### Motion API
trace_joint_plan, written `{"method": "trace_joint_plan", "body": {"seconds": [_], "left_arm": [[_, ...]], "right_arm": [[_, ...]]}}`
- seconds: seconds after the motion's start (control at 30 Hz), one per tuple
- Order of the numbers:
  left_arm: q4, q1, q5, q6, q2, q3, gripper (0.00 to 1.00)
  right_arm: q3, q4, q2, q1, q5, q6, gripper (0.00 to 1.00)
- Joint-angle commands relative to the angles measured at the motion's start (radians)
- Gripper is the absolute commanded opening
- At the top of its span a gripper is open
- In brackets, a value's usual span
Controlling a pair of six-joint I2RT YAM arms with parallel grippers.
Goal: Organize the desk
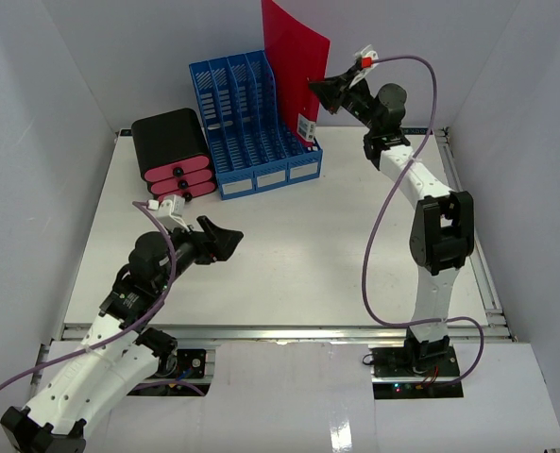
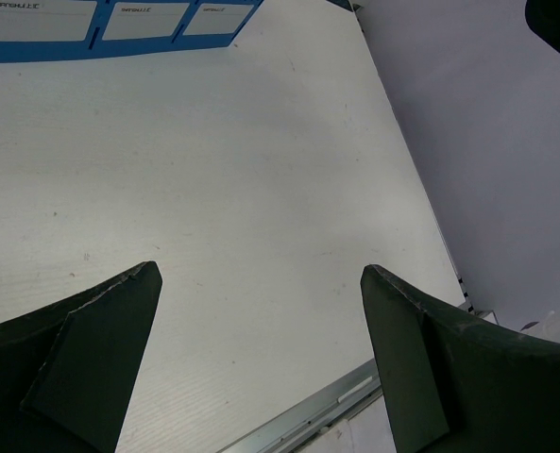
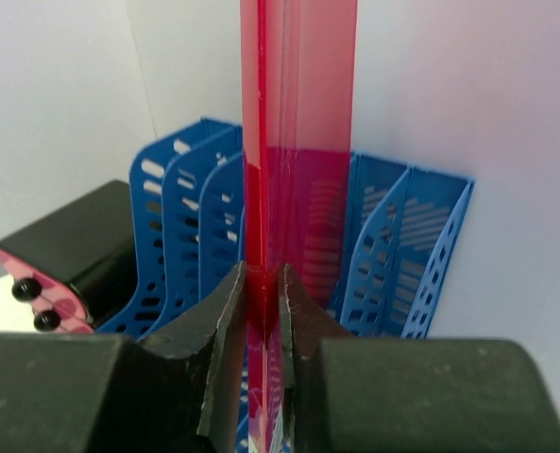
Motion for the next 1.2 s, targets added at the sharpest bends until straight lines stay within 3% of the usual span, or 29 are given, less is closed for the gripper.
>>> {"method": "trace_joint_plan", "body": {"seconds": [0.0, 0.37, 1.17], "left_arm": [[-0.003, 0.004, 0.003, -0.001, -0.006, -0.011, 0.98], [-0.003, 0.004, 0.007, 0.007, 0.035, 0.015, 0.98], [-0.006, 0.003, 0.01, 0.016, 0.075, 0.037, 0.98]], "right_arm": [[-0.043, 0.175, 0.02, 0.004, -0.04, 0.006, 0.08], [-0.102, 0.463, 0.092, 0.007, -0.138, 0.12, 0.08], [-0.019, 0.558, 0.189, 0.021, -0.14, 0.164, 0.08]]}}
